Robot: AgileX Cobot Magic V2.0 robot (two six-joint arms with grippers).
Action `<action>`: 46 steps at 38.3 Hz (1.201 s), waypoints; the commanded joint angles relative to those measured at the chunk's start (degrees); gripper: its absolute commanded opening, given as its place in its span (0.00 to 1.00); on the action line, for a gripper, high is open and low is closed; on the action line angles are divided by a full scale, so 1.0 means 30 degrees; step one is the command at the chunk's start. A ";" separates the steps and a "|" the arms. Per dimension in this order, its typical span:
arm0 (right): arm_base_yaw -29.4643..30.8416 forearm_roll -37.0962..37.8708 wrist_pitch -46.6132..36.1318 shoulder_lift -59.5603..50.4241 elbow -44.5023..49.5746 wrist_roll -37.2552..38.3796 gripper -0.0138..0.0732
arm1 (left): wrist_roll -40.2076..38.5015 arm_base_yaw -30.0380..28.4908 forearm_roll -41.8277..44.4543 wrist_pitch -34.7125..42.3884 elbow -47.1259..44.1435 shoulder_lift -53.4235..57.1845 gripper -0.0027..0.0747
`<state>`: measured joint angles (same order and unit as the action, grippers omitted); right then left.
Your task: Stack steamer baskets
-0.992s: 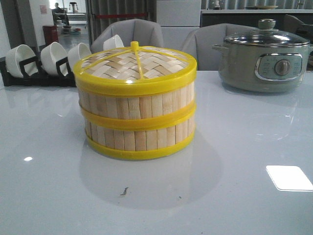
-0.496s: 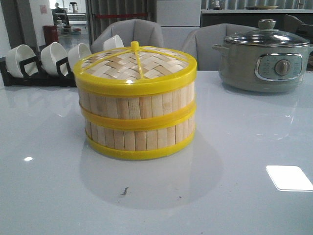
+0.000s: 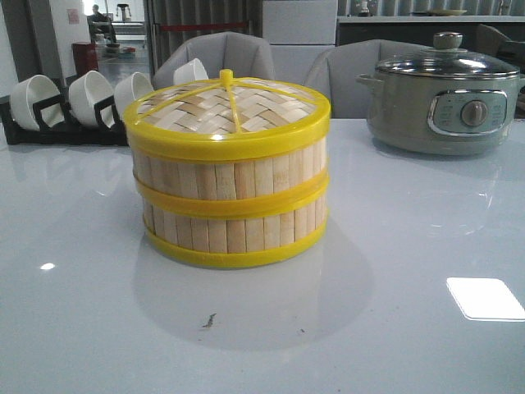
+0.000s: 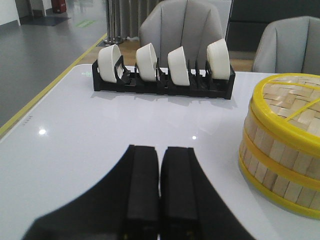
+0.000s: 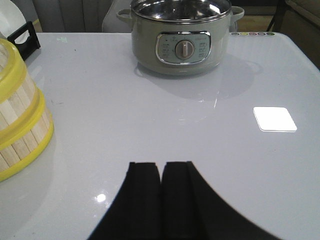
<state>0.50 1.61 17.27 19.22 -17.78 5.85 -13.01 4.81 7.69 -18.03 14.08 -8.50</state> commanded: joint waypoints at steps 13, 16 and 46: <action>0.0086 0.0116 -0.1610 0.0118 -0.0530 -0.0123 0.24 | -0.0096 -0.0638 -0.0855 0.2485 -0.3328 0.3000 0.15; 0.0086 0.0116 -0.1610 0.0118 -0.0530 -0.0123 0.24 | -0.0096 -0.0638 -0.0757 0.2587 -0.3615 0.3190 0.15; 0.0086 0.0116 -0.1606 0.0137 -0.0530 -0.0123 0.24 | -0.0130 -0.0661 -0.1517 0.3050 -0.4819 0.3190 0.15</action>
<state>0.50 1.61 17.36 19.22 -17.70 5.85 -13.01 3.06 3.48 -14.15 -0.32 0.26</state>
